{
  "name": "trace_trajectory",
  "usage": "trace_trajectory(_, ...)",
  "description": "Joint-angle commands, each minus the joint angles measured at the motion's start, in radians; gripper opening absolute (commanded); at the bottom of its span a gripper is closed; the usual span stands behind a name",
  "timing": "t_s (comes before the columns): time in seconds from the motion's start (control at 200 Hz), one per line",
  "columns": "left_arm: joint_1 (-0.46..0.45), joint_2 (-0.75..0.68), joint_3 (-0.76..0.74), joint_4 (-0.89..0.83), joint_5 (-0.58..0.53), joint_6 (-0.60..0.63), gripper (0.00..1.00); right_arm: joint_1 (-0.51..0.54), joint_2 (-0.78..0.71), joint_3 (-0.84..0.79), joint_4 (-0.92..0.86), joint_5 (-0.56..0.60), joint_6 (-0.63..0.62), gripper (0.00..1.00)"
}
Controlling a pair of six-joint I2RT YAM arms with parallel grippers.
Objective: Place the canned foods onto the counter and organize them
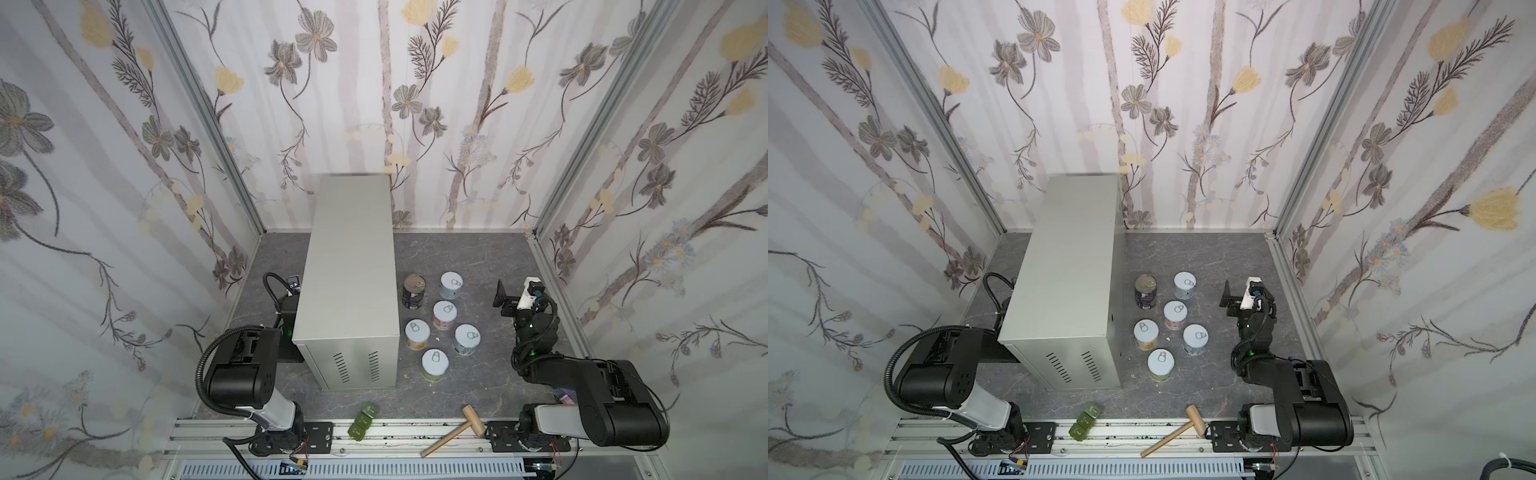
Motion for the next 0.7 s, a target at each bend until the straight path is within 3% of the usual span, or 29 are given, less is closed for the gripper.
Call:
trace_trajectory(0.0, 0.002, -0.002, 0.004, 0.006, 0.011, -0.005, 1.0, 0.001, 0.004, 0.009, 0.009, -0.012, -0.016, 1.0)
trace_trajectory(0.694, 0.005, -0.004, 0.006, 0.002, 0.018, -0.007, 1.0, 0.001, 0.003, 0.008, 0.009, -0.012, -0.016, 1.0)
